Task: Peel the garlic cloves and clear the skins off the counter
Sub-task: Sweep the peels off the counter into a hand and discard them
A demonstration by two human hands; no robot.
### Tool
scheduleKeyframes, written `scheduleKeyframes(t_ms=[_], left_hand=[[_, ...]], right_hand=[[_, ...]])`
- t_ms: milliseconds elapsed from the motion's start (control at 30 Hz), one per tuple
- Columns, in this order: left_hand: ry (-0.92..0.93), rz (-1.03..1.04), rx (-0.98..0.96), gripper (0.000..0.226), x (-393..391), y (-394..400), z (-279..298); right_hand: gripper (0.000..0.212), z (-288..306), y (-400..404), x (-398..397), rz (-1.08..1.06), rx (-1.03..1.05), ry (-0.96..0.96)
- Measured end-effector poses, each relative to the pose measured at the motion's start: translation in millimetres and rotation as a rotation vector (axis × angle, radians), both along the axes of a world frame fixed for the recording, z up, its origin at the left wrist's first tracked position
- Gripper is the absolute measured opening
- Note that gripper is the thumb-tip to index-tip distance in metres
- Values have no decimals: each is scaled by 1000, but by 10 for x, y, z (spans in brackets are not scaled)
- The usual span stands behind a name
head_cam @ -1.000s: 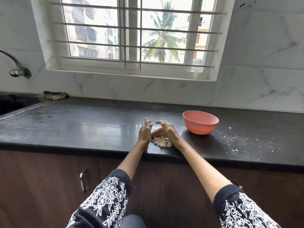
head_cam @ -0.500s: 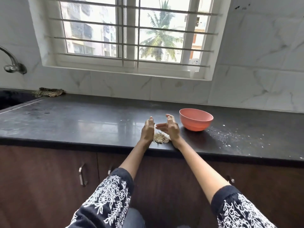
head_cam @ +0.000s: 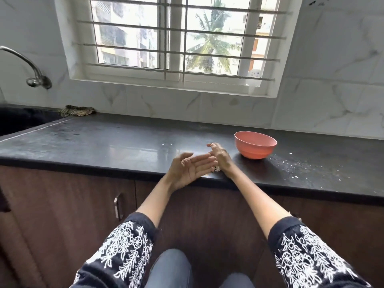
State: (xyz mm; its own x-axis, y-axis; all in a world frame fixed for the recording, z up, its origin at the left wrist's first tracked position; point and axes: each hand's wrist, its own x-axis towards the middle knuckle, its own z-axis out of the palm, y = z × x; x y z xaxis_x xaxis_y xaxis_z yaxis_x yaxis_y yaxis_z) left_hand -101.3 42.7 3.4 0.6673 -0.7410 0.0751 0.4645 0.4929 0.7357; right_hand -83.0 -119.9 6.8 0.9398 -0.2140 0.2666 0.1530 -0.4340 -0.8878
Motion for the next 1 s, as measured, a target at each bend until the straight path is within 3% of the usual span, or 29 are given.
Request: scheduleKeyframes(t_ms=[133,233,367,467,733,1000], left_hand=[[-30,-327,168,40,-137,66,-204],[90,-435,316,47,-258,-84,-523],[430,-316,154,52,-340,-298,-749],[556,-198,91,46,-361,-392,-690],[736,-157,28,52,-319,-326,-546],[769,-134,-12,72,-318,-306,-518]], right_hand=[[34,12,42,84,66,-101,71],[32,17,20,62,113,-49,80],[30,6,34,-13,168,-20,32],[31,7,60,-114,216,39,18],[32,-29,157,-296,318,110,-27],[29,-61,244,-466,333,153,-60]])
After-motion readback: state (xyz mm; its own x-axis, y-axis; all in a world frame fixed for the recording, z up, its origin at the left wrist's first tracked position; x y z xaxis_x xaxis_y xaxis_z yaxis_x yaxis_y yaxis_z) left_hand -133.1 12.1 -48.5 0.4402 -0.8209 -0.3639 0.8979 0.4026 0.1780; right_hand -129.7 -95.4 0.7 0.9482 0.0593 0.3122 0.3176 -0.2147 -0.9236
